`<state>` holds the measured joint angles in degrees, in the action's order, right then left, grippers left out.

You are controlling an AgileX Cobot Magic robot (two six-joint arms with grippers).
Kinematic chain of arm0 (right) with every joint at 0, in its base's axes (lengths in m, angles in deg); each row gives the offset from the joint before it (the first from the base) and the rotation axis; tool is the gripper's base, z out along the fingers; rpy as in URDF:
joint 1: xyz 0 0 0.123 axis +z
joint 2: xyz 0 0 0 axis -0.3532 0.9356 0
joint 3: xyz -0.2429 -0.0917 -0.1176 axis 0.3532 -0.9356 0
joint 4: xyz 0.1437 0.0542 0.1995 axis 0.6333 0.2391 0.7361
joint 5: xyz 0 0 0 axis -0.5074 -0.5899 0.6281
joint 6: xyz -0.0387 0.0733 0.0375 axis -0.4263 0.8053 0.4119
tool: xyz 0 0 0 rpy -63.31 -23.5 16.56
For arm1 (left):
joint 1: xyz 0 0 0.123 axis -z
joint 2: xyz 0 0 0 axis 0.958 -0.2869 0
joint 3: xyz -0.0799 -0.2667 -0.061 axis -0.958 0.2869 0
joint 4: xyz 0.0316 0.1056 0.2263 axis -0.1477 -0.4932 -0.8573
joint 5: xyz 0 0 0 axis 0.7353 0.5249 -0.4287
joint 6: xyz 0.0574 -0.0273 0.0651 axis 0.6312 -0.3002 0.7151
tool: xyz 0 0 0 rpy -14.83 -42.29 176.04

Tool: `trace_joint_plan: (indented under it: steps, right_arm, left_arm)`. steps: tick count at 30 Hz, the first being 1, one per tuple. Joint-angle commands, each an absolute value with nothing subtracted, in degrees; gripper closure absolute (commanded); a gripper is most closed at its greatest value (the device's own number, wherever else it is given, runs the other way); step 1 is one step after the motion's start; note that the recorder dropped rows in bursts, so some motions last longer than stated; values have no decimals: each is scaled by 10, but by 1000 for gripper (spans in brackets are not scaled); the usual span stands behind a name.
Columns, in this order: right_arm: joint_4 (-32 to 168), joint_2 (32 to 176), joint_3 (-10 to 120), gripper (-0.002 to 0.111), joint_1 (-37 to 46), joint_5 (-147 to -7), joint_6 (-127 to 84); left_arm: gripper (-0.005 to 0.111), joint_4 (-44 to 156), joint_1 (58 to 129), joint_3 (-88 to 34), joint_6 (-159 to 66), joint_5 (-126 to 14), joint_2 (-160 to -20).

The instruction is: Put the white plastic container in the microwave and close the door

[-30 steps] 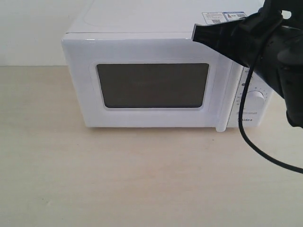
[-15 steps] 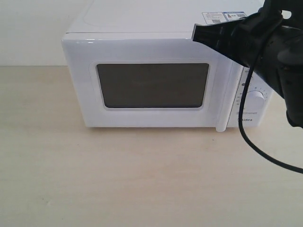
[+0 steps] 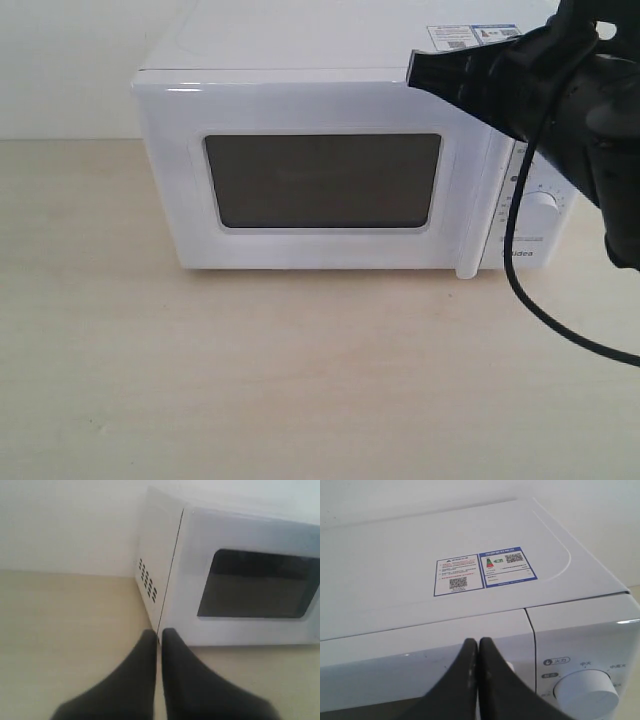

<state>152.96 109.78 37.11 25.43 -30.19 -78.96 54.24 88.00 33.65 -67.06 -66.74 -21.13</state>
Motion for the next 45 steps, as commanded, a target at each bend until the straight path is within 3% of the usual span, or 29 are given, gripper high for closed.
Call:
trace_joint_plan:
  steps: [1, 17, 28, 45]
  right_arm:
    - [1529, 1094, 374, 108, 252, -296, -794]
    - [1529, 1094, 374, 108, 252, -297, -794]
    - [1529, 1094, 374, 108, 252, -297, -794]
    - [1529, 1094, 374, 108, 252, -297, -794]
  left_arm:
    - [102, 545, 879, 339, -617, -686, -214]
    - [102, 536, 873, 339, -539, -741, -211]
    - [102, 553, 721, 339, -563, -741, -205]
    - [102, 553, 716, 339, -565, -741, -205]
